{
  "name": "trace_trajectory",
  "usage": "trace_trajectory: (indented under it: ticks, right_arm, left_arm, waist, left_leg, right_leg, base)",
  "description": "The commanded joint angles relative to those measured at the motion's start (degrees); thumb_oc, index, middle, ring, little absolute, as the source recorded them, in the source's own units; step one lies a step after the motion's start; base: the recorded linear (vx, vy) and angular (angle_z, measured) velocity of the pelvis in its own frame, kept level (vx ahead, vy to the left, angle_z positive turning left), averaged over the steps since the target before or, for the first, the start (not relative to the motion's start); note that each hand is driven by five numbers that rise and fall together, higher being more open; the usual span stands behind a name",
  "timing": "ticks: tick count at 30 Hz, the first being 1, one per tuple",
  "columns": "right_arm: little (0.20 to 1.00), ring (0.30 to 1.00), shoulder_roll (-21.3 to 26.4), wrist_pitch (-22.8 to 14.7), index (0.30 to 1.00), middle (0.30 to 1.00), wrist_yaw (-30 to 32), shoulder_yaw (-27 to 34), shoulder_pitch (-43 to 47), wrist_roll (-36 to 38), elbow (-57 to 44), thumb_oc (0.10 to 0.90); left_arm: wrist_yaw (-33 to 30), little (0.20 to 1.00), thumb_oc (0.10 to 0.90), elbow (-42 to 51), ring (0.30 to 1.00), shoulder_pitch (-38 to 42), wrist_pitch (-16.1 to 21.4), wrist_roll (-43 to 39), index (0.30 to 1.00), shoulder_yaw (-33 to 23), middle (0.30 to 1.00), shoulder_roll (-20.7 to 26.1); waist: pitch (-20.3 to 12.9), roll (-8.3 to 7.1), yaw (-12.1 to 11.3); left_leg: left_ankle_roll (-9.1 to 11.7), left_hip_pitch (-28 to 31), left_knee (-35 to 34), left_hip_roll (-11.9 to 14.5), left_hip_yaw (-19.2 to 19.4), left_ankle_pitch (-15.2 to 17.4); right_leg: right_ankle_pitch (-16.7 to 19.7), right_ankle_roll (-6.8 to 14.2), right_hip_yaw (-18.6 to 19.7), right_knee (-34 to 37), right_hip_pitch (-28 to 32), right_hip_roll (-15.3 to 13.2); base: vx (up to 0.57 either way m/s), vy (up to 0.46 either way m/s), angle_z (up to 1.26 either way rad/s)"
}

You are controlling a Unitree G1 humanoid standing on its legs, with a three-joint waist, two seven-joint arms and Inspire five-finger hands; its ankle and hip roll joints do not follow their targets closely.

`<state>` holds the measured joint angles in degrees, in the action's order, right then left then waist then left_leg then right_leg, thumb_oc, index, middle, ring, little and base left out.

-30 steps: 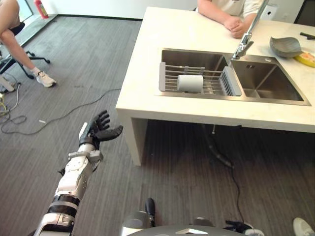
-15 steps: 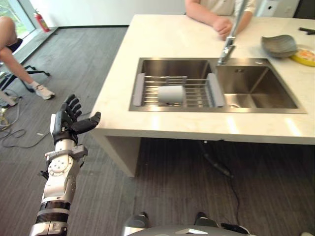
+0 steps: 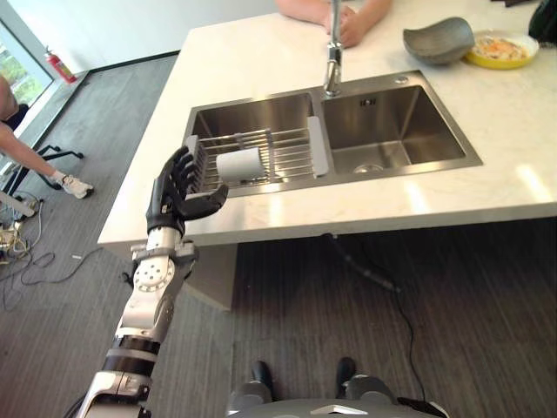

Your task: Place the dishes in the dishwasher.

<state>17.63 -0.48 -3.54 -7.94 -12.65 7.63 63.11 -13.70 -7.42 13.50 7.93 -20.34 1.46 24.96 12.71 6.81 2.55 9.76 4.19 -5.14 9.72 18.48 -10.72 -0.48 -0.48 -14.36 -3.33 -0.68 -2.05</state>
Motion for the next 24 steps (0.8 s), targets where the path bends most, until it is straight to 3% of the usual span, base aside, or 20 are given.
trace_trajectory:
  ticks: [1, 8, 13, 16, 20, 24]
  right_arm:
    - [0.9, 0.9, -3.8, -1.2, 0.9, 0.9, -2.0, -1.0, -3.9, 3.9, -0.7, 0.8]
    - [0.9, 0.9, -3.1, -1.2, 0.9, 0.9, -3.4, 2.2, -6.8, 4.2, 1.4, 0.8]
    - [0.9, 0.9, -2.5, -0.7, 0.9, 0.9, -4.9, 3.7, -9.0, 3.4, 1.3, 0.8]
    - [0.9, 0.9, -2.6, -0.4, 0.9, 0.9, -5.4, 3.8, -10.0, 2.9, 1.2, 0.8]
    - [0.9, 0.9, -2.9, 0.0, 0.9, 0.9, -6.3, 4.1, -10.5, 2.6, 1.9, 0.8]
    - [0.9, 0.9, -3.6, 0.0, 0.9, 0.9, -6.5, 3.5, -11.1, 2.2, 2.2, 0.8]
  left_arm:
    - [-1.6, 0.9, 0.8, 4.5, 0.9, 8.3, 6.3, 5.0, 0.9, -1.8, 0.9, 7.4]
    - [-0.9, 0.9, 0.8, 2.2, 0.9, 8.1, 6.0, 6.7, 0.9, -3.0, 0.9, 12.4]
    - [0.5, 0.9, 0.8, -1.1, 0.9, 6.9, 5.1, 8.3, 0.9, -3.9, 0.9, 15.9]
    - [1.7, 0.9, 0.8, -3.2, 0.9, 7.7, 4.2, 10.7, 0.9, -2.1, 0.9, 18.0]
    - [4.6, 0.9, 0.8, -7.9, 0.9, 12.4, 1.2, 20.9, 0.9, 4.8, 0.9, 25.7]
    - [4.9, 0.9, 0.8, -10.0, 0.9, 14.5, 0.6, 23.3, 0.9, 7.2, 0.9, 27.0]
  waist:
    - [-0.4, -1.79, 1.1]
    - [-0.6, -1.32, 3.0]
    - [-1.3, -1.83, 3.7]
    - [-1.7, -2.48, 4.0]
    - [-2.2, -3.31, 4.5]
    - [-2.4, -3.62, 4.5]
  left_leg:
    - [-0.8, -3.2, 6.2, 0.9, 1.7, 5.3]
    - [-2.1, 0.3, 4.3, -1.3, 3.0, 7.8]
    - [-3.7, 1.5, 3.1, -3.4, 4.2, 9.4]
    - [-4.4, 2.2, 1.9, -4.5, 4.5, 9.8]
    - [-5.3, 2.7, 1.1, -5.8, 4.4, 10.5]
    - [-5.5, 2.8, 1.0, -6.1, 4.6, 10.7]
  right_leg:
    - [-4.1, 8.9, -2.6, 4.2, 7.3, -5.6]
    - [-2.8, 10.7, -0.1, 2.3, 6.2, -7.5]
    - [-1.6, 11.9, 1.9, 0.2, 4.4, -9.5]
    - [-0.8, 12.6, 2.2, -0.4, 3.8, -10.6]
    - [-0.1, 13.7, 1.5, -1.0, 3.8, -12.0]
    - [0.2, 13.9, 1.3, -0.7, 3.8, -12.3]
  base:
    - [0.04, 0.105, -0.05]
    - [0.02, 0.17, -0.27]
    - [0.0, 0.185, -0.21]
    - [-0.02, 0.115, -0.04]
    - [0.0, 0.111, 0.0]
    - [0.01, 0.015, 0.01]
